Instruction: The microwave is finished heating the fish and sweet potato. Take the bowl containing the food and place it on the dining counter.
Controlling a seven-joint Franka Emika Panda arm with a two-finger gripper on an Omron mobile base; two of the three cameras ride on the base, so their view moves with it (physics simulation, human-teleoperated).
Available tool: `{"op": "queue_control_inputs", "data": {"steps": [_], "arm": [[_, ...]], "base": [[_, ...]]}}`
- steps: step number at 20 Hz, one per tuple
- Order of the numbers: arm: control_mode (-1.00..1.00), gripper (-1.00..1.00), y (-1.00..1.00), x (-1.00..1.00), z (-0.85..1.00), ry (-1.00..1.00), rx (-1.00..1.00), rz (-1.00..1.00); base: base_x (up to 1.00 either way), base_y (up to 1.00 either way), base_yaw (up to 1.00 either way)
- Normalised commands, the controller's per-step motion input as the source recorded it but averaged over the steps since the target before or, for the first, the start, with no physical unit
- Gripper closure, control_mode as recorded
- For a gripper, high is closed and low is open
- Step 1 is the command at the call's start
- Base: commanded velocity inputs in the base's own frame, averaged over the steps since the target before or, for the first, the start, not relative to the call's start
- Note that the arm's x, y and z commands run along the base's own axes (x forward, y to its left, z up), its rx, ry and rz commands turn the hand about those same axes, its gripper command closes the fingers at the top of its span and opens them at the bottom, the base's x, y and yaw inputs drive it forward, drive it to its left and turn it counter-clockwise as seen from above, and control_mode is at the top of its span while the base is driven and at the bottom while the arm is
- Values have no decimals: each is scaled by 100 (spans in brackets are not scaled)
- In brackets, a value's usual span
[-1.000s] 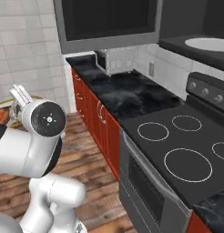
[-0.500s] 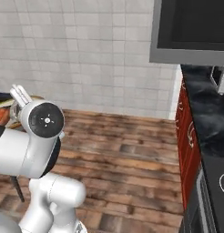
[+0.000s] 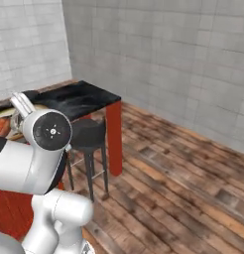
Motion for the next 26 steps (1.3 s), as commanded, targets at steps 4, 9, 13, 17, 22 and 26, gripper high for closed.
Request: {"op": "queue_control_inputs", "data": {"steps": [4, 9, 13, 17, 22, 26], "arm": [[100, 100, 0, 0, 0, 0, 0, 0], [100, 100, 0, 0, 0, 0, 0, 0], [100, 100, 0, 0, 0, 0, 0, 0], [-100, 100, 13, 73, -38, -10, 0, 20], [-100, 100, 46, 100, -77, -3, 0, 19], [-100, 100, 55, 100, -85, 0, 0, 15]], "base": [[84, 1, 66], [100, -5, 48], [81, -5, 29], [19, 0, 8], [0, 0, 0], [0, 0, 0]]}}
